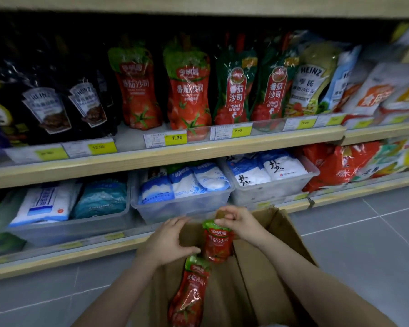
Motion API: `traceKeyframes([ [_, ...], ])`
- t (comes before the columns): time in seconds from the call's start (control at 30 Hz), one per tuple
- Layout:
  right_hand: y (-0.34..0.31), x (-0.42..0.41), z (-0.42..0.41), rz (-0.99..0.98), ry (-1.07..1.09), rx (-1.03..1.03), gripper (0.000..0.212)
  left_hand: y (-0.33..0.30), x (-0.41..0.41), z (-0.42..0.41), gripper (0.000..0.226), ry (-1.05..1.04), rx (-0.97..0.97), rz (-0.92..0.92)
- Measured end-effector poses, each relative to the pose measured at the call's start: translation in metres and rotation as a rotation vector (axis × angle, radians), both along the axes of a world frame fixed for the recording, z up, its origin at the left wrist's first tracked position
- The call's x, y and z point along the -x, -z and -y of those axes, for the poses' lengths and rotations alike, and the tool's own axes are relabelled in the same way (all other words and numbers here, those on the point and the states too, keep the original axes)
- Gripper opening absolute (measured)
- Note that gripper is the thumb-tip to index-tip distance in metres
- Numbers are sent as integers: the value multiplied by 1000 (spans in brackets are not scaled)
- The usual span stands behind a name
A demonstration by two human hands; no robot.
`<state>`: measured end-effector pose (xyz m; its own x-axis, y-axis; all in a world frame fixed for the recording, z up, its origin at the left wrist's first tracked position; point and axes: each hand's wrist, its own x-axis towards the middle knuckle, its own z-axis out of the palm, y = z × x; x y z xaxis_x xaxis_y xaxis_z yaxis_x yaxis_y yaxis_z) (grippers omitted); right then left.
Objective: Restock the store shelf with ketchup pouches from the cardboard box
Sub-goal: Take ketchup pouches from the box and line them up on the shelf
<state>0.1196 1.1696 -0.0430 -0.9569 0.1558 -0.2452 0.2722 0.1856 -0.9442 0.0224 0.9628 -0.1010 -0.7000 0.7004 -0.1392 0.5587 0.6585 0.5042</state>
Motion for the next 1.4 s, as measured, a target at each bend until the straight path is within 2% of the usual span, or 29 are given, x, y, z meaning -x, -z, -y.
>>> traceKeyframes([
  [0.07,-30,12,-4,-42,-10,-25,34,-19,1,-9,103,-44,-99,80],
  [0.13,-60,22,-4,-103,-37,-22,27,-38,4,-18,101,-74,-206,166],
  [0.23,-100,32,1,-226,-66,-15,16,-65,8,-27,85,-53,-298,250],
  [0.37,-136,43,10,-281,-92,10,14,-87,11,-24,58,-87,-460,367],
  [0.57,-150,52,21,-296,-89,55,27,-106,17,-8,34,-173,-572,260],
  [0.7,-136,47,33,-248,-94,33,17,-119,20,3,25,-216,-617,231],
  [0.87,-169,66,47,-367,-56,64,17,-157,40,15,18,-210,-695,130],
  [1.03,-230,96,61,-566,-72,-21,16,-223,78,25,22,-207,-781,-104],
  [1.13,-254,112,68,-646,-94,-70,18,-249,101,26,25,-215,-839,-167],
  [1.27,-256,130,75,-692,-113,-103,15,-251,119,23,25,-249,-884,-202],
  [1.4,-238,147,74,-639,-77,-153,18,-233,130,20,23,-323,-798,-217],
])
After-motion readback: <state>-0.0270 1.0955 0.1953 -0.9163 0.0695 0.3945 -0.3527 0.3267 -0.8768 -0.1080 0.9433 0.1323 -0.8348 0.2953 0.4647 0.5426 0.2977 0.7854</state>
